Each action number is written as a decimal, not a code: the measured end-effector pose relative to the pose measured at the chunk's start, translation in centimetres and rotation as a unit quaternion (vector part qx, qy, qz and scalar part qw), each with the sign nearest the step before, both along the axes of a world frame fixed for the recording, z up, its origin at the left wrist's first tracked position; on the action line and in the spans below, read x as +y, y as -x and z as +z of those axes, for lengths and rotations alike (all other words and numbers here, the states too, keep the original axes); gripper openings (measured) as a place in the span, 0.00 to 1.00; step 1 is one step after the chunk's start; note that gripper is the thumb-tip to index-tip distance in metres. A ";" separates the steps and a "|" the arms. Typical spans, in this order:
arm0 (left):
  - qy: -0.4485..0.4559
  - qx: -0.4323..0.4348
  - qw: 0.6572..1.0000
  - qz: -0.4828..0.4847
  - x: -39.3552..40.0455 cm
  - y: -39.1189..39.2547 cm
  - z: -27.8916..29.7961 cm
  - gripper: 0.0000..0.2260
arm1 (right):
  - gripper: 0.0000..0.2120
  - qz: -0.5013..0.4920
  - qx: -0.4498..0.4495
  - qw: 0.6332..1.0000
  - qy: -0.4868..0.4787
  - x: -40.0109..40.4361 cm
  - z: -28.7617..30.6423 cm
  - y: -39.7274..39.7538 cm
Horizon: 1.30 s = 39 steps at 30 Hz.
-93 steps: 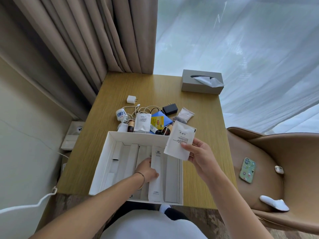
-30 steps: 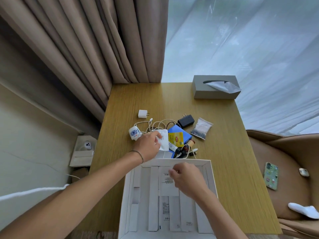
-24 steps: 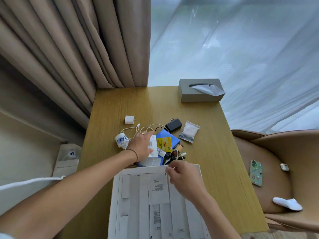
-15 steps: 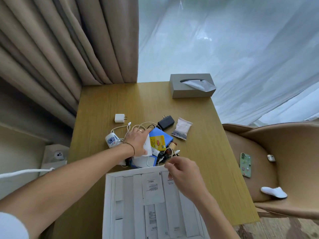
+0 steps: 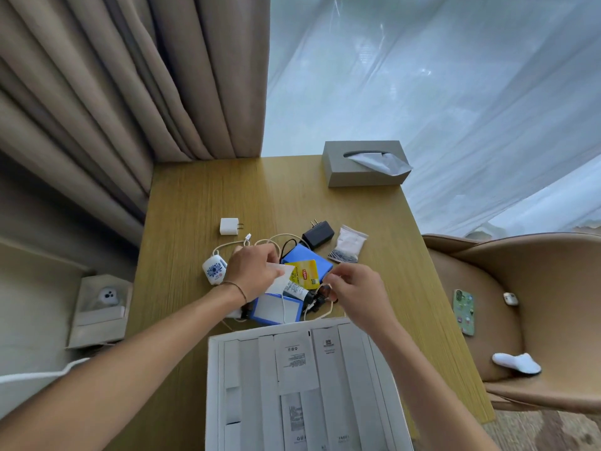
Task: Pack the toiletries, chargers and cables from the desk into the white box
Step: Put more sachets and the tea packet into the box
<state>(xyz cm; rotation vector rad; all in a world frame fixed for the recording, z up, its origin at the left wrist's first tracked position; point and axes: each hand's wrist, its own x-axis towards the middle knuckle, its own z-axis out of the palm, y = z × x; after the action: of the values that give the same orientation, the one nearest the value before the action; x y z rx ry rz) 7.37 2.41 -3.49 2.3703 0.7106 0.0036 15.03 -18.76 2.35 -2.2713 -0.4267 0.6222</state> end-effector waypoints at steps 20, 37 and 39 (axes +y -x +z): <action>0.487 -0.153 0.831 0.222 -4.6 3.8 9.4 0.11 | 0.35 -0.127 -0.021 0.947 0.294 4.7 -10.9 -11.9; 0.394 -0.036 0.914 0.086 -9.1 9.0 7.8 0.14 | 0.40 -0.266 0.227 0.933 -0.084 0.4 -9.6 -12.6; 0.385 -0.015 0.920 0.072 -10.1 9.7 7.2 0.14 | 0.34 -0.244 0.249 0.926 -0.144 -0.9 -7.3 -11.8</action>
<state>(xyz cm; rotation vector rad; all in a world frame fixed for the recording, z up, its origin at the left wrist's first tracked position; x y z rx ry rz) -2.38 -7.70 3.68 1.5584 0.7050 -0.1506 26.80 -19.63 -4.97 -1.7529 0.2782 0.7785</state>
